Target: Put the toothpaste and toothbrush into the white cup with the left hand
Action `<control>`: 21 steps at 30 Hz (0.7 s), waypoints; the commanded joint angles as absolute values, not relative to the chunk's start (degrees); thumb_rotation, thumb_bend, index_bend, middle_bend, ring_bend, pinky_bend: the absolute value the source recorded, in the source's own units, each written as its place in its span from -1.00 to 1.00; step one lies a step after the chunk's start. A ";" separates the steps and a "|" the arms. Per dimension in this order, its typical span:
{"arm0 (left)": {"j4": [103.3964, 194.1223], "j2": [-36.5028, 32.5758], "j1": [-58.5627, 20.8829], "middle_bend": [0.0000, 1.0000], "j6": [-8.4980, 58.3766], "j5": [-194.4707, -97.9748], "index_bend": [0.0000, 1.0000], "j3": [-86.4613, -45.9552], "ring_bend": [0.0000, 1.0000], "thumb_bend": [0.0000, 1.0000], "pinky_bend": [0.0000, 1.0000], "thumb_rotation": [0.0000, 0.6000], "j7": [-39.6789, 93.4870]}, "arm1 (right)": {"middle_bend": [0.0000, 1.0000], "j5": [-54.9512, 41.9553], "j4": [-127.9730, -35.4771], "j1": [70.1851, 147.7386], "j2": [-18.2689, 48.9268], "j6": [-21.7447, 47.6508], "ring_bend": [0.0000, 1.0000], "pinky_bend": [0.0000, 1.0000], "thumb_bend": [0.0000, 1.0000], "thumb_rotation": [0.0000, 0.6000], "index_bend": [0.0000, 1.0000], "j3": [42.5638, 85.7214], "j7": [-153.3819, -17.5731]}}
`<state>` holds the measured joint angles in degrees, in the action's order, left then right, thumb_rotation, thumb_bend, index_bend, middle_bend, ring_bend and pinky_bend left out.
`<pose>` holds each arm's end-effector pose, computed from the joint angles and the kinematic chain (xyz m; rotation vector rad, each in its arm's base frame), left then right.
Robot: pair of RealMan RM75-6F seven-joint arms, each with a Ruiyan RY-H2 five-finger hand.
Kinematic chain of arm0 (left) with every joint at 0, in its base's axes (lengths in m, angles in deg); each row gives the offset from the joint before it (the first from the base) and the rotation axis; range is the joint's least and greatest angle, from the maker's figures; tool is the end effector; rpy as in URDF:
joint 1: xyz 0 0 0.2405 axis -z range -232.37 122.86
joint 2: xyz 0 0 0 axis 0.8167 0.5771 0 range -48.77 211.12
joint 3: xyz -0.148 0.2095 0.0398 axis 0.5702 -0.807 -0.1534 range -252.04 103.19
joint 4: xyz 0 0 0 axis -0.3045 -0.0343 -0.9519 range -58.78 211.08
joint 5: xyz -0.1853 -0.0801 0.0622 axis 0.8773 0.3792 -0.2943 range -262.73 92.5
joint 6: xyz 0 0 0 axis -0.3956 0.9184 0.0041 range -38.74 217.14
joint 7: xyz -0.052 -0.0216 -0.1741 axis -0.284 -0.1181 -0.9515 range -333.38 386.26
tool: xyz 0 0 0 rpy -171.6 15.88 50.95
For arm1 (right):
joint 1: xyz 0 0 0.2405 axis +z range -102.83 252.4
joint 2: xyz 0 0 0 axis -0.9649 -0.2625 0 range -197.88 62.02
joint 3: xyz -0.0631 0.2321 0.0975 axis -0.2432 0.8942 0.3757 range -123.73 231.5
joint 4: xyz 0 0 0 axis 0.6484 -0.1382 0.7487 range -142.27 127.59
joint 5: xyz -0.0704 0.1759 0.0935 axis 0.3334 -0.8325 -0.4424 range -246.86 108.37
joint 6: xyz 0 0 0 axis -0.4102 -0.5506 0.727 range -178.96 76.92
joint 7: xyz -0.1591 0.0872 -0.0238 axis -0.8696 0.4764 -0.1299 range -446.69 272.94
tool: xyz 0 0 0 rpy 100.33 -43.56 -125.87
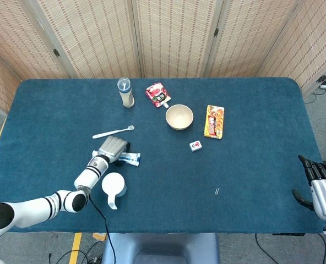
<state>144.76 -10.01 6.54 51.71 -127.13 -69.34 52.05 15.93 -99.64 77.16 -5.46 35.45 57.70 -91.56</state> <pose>-0.1326 0.4524 -0.0630 -2.0150 -0.9098 -0.5727 -0.3246 -0.2100 0.1768 1.3605 -0.8206 0.8101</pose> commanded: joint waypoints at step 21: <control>149.60 -2.06 -0.62 1.00 48.95 -138.11 0.24 -63.74 0.82 -0.12 0.97 1.00 33.53 | -0.66 16.52 -100.03 77.93 -5.60 35.12 -0.66 -0.64 -0.66 1.00 -1.00 58.09 -91.73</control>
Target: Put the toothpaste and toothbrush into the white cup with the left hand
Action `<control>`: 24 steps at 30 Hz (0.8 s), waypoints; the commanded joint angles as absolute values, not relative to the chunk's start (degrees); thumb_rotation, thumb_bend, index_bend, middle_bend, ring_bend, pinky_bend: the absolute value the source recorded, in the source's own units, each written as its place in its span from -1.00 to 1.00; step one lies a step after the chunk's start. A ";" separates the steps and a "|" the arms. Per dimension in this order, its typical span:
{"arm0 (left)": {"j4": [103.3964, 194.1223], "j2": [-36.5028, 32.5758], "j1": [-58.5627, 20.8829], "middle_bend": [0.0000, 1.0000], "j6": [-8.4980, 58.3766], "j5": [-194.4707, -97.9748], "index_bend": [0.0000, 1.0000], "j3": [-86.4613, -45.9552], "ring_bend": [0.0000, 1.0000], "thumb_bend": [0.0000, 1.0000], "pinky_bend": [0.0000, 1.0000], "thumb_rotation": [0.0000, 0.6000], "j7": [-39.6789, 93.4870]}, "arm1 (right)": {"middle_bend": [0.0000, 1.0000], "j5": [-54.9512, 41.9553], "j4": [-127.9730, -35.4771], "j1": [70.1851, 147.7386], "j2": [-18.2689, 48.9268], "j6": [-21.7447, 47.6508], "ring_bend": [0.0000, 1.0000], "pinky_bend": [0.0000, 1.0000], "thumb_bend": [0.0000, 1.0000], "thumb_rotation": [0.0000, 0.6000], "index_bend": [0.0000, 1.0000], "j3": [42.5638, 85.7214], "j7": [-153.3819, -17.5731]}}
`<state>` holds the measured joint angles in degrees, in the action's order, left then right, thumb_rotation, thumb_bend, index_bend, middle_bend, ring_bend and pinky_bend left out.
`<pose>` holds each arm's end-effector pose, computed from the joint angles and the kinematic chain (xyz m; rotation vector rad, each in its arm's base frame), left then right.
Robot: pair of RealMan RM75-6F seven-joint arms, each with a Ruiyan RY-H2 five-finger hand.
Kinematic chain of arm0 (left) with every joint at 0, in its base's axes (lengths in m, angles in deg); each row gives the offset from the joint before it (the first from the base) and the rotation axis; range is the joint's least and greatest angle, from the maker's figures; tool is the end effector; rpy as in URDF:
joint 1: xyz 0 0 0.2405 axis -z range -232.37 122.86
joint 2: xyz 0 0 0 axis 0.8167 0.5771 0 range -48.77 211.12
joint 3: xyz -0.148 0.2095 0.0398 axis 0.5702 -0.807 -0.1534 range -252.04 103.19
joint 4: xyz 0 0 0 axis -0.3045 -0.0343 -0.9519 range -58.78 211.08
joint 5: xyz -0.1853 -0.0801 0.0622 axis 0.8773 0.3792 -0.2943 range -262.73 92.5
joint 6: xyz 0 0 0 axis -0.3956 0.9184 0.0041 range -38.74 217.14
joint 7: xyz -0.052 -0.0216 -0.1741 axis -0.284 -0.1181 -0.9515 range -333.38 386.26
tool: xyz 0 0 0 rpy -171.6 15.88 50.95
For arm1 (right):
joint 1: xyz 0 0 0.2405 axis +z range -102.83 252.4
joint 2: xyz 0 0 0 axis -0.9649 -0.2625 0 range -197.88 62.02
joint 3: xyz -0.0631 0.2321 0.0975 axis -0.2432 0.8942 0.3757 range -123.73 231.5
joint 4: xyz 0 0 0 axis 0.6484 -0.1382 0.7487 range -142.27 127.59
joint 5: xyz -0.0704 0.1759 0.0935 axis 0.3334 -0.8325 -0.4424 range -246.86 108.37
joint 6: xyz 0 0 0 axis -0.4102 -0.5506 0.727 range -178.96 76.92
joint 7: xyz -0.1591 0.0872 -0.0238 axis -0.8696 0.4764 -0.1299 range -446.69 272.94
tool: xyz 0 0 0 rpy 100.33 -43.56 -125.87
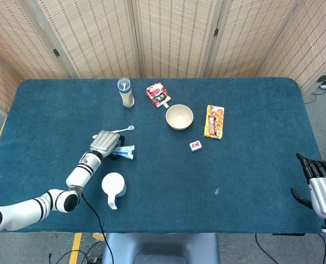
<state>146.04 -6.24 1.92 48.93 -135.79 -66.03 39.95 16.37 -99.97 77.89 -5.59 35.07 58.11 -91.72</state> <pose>-0.1417 0.4611 -0.0260 -1.8974 -1.0017 -0.7489 -0.3194 -0.2156 0.1765 1.3737 -0.8099 0.8253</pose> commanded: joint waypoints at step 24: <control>172.53 23.18 -14.61 1.00 41.24 -165.64 0.28 -59.80 0.82 -0.12 0.97 1.00 -6.21 | -0.66 17.79 -101.61 78.77 -5.79 35.19 -0.66 -0.64 -0.64 1.00 -1.00 58.20 -92.59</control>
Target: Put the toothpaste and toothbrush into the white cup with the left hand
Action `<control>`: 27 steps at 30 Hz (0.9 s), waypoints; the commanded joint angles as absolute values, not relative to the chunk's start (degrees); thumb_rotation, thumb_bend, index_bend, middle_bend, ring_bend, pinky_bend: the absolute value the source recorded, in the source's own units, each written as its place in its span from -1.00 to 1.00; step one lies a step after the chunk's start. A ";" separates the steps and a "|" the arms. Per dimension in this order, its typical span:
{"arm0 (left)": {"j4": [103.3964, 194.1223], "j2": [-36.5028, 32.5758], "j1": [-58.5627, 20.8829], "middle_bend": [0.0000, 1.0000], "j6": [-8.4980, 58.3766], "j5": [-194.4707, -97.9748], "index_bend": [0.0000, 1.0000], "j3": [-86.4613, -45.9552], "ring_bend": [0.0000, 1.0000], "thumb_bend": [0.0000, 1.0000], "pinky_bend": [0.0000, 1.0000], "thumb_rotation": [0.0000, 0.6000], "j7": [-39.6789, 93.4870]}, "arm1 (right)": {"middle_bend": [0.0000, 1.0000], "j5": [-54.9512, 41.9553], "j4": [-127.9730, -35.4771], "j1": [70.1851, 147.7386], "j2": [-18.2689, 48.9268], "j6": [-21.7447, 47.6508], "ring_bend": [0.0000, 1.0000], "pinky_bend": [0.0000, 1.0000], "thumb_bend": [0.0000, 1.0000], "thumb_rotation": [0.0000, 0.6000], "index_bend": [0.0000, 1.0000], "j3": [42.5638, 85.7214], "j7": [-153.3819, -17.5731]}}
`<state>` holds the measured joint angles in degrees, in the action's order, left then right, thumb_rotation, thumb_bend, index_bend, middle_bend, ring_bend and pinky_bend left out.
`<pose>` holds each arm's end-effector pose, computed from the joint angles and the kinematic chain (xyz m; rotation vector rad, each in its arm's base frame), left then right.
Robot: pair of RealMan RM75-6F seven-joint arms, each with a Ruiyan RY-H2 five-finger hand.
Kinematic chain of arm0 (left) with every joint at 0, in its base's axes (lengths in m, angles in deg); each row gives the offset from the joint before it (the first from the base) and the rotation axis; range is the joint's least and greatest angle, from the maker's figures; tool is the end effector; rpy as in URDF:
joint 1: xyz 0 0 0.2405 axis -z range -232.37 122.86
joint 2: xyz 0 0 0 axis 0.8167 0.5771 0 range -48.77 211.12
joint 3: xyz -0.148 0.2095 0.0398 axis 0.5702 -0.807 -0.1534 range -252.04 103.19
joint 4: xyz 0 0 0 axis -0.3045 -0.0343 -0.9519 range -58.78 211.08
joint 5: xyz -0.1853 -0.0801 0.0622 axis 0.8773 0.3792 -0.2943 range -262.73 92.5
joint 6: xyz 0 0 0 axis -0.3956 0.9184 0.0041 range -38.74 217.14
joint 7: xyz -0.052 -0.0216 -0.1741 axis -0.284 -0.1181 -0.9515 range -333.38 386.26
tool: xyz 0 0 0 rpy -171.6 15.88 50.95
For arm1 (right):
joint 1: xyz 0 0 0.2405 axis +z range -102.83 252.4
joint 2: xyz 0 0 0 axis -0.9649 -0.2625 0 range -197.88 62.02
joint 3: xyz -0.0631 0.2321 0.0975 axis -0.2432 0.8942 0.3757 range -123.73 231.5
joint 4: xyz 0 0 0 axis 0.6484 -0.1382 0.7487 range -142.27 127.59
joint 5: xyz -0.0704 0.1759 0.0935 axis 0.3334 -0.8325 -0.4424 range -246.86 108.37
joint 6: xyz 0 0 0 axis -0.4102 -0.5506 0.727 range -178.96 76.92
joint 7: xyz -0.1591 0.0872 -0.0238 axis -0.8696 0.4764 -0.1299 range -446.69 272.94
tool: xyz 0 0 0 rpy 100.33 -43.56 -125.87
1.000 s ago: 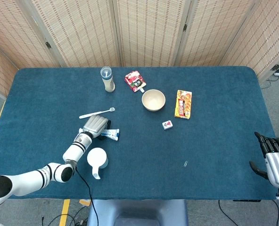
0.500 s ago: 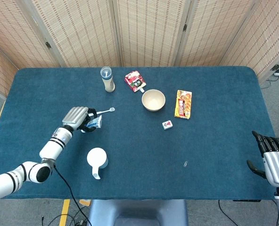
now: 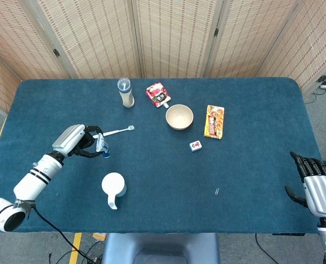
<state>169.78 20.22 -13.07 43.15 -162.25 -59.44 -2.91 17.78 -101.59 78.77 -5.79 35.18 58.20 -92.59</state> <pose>-0.1406 0.4089 0.1127 -1.7413 -1.3569 -1.2553 -0.3063 -0.2204 0.1735 1.3999 -0.7943 0.8593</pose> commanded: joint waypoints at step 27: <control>180.89 32.88 -15.30 1.00 34.63 -183.45 0.28 -68.02 0.82 -0.12 0.97 1.00 -16.98 | -0.66 18.83 -102.05 78.80 -5.96 36.23 -0.66 -0.64 -0.64 1.00 -1.00 58.10 -92.71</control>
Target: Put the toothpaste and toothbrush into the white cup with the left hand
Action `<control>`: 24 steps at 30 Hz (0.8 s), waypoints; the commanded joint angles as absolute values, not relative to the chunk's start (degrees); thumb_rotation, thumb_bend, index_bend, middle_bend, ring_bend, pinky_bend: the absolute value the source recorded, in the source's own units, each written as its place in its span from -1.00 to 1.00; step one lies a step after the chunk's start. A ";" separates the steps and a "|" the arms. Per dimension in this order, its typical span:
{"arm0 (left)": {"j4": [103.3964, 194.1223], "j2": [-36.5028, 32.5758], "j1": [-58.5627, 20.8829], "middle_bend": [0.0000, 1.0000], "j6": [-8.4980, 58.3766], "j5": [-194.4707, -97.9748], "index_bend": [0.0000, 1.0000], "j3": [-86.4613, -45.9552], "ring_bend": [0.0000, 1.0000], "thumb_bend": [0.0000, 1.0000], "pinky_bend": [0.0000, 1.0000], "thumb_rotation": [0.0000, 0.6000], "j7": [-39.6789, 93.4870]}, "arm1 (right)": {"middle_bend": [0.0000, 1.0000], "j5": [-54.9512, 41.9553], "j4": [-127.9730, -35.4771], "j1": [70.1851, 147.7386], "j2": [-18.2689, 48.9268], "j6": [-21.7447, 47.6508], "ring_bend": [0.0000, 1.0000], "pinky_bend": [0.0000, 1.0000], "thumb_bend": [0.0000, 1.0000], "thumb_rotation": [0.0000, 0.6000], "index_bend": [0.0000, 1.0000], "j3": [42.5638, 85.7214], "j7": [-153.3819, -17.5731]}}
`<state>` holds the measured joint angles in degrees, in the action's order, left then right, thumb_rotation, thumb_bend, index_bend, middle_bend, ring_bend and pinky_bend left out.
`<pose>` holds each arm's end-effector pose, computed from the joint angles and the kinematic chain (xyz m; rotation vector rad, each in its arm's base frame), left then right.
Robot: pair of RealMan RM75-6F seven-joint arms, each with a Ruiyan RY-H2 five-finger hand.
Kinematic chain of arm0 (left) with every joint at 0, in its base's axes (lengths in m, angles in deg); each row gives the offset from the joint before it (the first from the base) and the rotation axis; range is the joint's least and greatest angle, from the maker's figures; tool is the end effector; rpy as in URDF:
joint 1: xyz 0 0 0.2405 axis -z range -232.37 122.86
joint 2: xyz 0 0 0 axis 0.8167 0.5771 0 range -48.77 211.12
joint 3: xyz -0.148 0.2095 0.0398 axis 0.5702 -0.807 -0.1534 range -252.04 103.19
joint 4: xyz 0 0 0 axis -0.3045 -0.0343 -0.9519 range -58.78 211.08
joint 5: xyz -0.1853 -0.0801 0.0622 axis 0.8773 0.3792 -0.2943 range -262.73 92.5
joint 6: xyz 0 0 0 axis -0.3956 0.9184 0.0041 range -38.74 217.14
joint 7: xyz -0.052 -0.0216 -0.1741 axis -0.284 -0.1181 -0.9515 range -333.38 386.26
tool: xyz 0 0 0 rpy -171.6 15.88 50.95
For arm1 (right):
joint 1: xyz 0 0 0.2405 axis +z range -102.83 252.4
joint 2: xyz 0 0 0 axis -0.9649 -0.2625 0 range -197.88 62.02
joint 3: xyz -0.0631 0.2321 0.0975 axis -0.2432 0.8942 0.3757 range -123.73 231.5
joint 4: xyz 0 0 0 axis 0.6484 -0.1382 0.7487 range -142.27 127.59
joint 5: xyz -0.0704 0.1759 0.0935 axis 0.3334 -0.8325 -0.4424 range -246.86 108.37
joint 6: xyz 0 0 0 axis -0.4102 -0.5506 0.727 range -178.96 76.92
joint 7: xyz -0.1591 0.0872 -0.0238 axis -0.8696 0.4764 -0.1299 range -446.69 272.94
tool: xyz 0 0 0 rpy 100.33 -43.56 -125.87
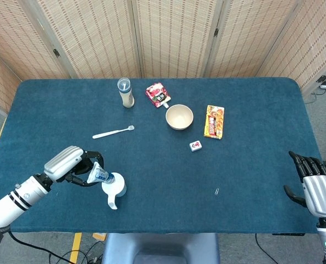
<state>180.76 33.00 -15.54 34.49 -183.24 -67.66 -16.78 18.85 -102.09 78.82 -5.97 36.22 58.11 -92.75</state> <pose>-0.1223 0.3352 0.1366 -2.0055 -1.3502 -1.2959 -0.3003 -0.2200 0.1751 1.4055 -0.7753 0.8816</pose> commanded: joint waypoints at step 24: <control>177.37 25.03 -12.58 1.00 39.49 -178.08 0.22 -71.20 0.82 -0.12 0.97 1.00 -5.40 | -0.66 18.77 -101.24 78.68 -5.58 36.44 -0.66 -0.64 -0.64 1.00 -1.00 58.04 -91.87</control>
